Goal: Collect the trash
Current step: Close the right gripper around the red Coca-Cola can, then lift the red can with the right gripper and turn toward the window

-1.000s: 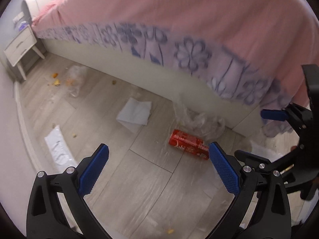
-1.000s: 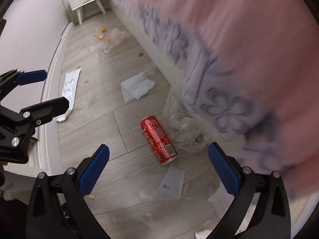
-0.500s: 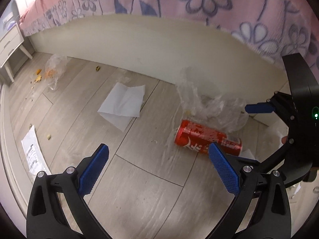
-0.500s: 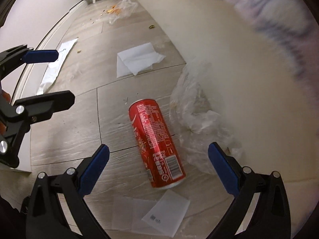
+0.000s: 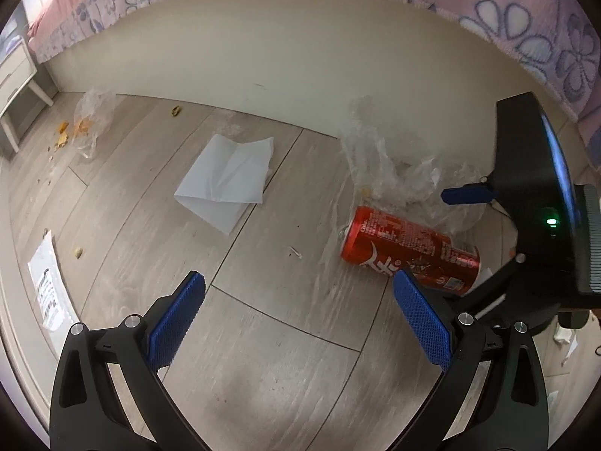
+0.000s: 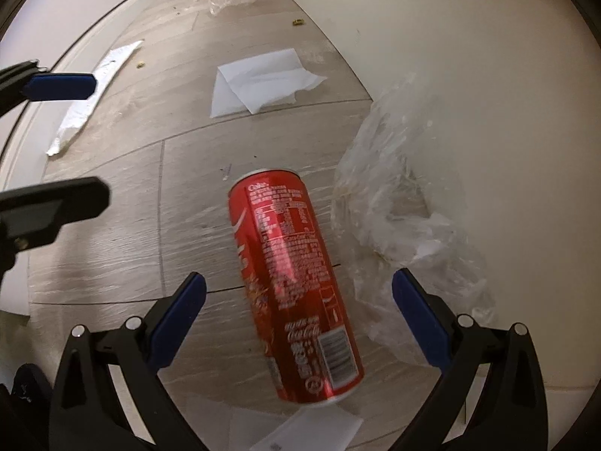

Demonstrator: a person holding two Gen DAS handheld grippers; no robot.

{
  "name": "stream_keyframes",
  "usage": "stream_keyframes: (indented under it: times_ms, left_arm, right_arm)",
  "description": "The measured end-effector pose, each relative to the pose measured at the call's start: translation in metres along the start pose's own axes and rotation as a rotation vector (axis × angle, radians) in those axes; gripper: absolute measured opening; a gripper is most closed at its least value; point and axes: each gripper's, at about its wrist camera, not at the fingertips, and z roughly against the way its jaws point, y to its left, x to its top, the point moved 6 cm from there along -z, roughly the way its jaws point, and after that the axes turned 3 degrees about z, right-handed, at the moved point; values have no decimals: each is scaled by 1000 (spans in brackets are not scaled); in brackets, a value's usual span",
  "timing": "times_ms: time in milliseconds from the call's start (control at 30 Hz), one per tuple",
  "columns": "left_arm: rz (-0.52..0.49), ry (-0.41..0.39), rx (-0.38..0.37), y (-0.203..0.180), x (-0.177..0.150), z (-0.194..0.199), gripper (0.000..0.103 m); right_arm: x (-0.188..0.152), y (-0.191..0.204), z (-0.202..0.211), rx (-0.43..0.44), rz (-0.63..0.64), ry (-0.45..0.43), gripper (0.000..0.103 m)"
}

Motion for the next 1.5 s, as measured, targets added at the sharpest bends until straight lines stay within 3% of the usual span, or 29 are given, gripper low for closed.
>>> stream_keyframes:
  times_ms: [267, 300, 367, 533, 833, 1167, 1400, 1500]
  left_arm:
    - [20, -2, 15, 10, 1, -4, 97]
    - [18, -3, 17, 10, 1, -4, 97]
    - [20, -3, 16, 11, 3, -6, 97]
    - [34, 23, -12, 8, 0, -17, 97]
    - [80, 15, -43, 5, 3, -24, 97]
    - [58, 7, 21, -10, -4, 11, 97]
    - [31, 58, 29, -26, 0, 81, 97]
    - [28, 71, 22, -34, 13, 121, 97]
  right_arm:
    - [8, -1, -18, -8, 10, 17, 94]
    - [9, 0, -19, -10, 16, 18, 80]
    - [8, 1, -22, -25, 30, 25, 67]
    - [3, -2, -29, -14, 25, 42, 58]
    - [-5, -12, -18, -10, -43, 15, 56]
    - [-8, -9, 44, 1, -74, 6, 56]
    - [-17, 1, 117, 9, -121, 25, 56]
    - [-22, 4, 170, 7, -166, 39, 56]
